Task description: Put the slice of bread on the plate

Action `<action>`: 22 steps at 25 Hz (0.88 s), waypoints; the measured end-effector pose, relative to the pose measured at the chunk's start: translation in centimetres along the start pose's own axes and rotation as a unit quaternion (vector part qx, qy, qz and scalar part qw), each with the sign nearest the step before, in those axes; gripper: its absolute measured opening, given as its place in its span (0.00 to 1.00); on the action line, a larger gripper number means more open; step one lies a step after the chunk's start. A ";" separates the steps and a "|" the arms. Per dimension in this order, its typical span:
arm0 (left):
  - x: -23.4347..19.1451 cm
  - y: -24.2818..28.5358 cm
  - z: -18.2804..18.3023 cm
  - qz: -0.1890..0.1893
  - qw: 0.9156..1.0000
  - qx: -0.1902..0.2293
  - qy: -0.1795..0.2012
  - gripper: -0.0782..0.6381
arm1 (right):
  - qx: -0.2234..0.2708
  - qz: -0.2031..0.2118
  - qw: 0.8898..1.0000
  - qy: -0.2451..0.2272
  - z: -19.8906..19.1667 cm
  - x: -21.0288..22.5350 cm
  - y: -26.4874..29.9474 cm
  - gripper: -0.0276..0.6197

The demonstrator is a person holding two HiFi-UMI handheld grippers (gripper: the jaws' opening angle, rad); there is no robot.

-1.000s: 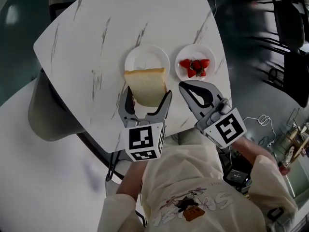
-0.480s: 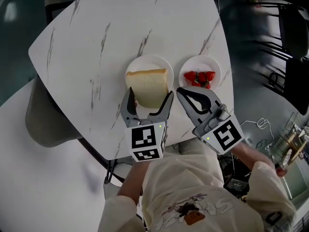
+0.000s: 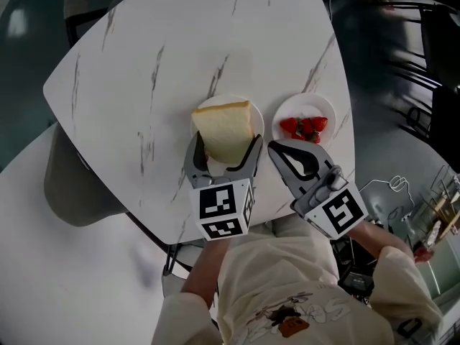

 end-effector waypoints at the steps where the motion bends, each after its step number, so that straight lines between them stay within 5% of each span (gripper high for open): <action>1: 0.0 0.2 0.0 -0.001 1.000 -0.003 0.000 0.82 | 0.001 -0.001 1.000 0.003 0.0 0.1 0.0 0.05; 22: 0.1 -2.0 1.5 -0.002 1.000 0.029 0.011 0.82 | 0.026 -0.024 0.999 -0.002 2.0 0.0 -1.8 0.05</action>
Point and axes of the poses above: the fingertips, and each gripper's own axes: y forward along the fingers, x to its right, z out of its top, the point moved 9 cm from there along -y, backward along the fingers, and after that the axes turned 10 degrees about y, right-handed, at the moved point
